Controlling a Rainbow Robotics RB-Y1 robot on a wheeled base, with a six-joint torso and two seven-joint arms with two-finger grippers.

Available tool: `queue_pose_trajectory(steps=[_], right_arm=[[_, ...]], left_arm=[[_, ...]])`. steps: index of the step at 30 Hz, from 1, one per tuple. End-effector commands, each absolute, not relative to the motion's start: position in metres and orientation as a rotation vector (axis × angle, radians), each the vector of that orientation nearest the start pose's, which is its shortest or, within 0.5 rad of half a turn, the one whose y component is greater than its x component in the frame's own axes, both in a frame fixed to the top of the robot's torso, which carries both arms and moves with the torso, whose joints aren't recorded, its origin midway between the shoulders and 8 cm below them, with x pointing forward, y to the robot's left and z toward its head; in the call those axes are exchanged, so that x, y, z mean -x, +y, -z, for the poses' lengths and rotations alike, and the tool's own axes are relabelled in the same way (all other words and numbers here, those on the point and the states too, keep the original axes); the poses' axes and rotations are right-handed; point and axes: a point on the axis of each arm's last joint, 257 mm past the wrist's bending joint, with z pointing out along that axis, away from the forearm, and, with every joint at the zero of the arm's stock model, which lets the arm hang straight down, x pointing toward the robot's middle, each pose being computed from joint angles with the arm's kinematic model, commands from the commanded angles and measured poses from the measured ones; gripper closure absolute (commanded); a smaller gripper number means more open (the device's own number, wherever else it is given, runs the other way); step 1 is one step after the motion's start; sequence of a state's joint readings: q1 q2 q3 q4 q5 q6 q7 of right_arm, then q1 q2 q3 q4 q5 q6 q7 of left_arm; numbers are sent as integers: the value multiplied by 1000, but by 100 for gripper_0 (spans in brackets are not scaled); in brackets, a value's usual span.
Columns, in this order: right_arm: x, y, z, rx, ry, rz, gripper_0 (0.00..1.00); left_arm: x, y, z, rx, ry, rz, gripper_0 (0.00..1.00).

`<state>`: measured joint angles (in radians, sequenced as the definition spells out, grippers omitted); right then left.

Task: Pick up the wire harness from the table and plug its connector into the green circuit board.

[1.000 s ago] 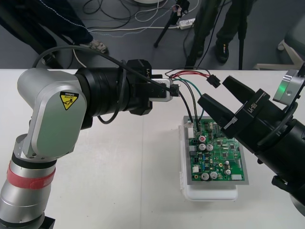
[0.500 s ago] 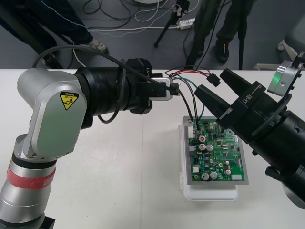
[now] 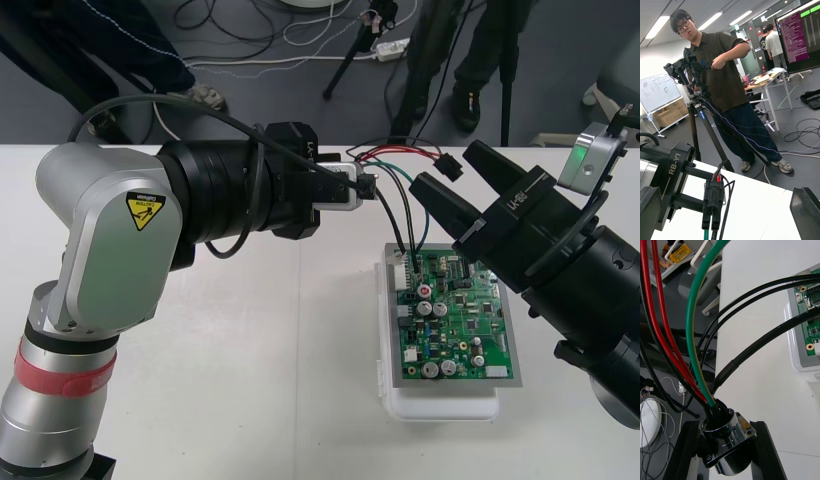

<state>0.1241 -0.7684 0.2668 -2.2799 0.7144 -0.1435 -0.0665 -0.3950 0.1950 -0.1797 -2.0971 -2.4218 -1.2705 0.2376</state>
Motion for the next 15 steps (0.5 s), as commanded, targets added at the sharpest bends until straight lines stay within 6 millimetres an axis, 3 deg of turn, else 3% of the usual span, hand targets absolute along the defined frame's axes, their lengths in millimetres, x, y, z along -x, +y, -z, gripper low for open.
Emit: queue_pose_trajectory(steps=[1, 4, 6, 7, 8, 15], right_arm=[[-392, -91, 11, 397, 1273, -834, 0], [-392, -91, 11, 397, 1273, -834, 0], [-391, -90, 11, 402, 1271, -838, 41], [-391, -90, 11, 401, 1272, -840, 89], [-390, -90, 11, 402, 1272, -840, 99], [-389, -88, 12, 405, 1274, -849, 100]], left_arm=[[-455, -33, 68, -1585, 1035, -147, 100], [-455, -33, 67, -1587, 1032, -147, 100], [-455, -33, 68, -1590, 1031, -150, 100], [-455, -33, 67, -1589, 1028, -150, 100], [-455, -33, 67, -1589, 1028, -150, 100], [-455, -32, 68, -1592, 1029, -155, 100]])
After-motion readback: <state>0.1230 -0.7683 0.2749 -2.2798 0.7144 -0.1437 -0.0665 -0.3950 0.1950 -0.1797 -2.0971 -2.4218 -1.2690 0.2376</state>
